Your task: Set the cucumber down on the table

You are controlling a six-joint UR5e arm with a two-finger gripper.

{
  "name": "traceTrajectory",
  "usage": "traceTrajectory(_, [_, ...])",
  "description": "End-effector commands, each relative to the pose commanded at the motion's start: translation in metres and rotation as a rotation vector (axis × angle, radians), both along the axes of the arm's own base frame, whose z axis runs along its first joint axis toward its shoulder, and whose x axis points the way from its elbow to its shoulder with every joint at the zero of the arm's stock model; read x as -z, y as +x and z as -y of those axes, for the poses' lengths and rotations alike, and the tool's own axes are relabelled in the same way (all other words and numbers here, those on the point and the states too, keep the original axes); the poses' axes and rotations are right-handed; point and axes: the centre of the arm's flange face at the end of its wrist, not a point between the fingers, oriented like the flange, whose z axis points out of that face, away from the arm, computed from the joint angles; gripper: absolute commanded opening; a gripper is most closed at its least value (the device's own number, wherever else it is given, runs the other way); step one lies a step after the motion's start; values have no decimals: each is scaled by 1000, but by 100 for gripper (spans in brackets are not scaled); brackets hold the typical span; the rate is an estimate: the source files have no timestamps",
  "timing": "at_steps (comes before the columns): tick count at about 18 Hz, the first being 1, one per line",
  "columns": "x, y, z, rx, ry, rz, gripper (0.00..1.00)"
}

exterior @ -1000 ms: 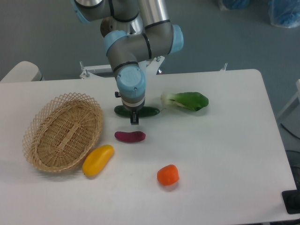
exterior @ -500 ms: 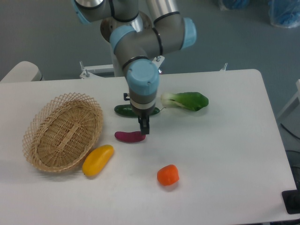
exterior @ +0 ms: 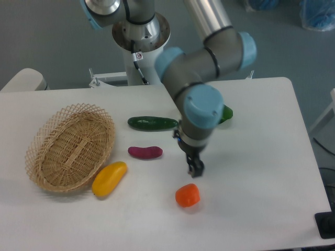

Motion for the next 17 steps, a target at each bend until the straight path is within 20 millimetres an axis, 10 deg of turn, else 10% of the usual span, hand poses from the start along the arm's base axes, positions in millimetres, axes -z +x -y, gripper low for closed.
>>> traceTrajectory(7, [22,-68,-23,-28,20,-37,100])
traceTrajectory(17, [35,-69,-31,-104,18,-23,100])
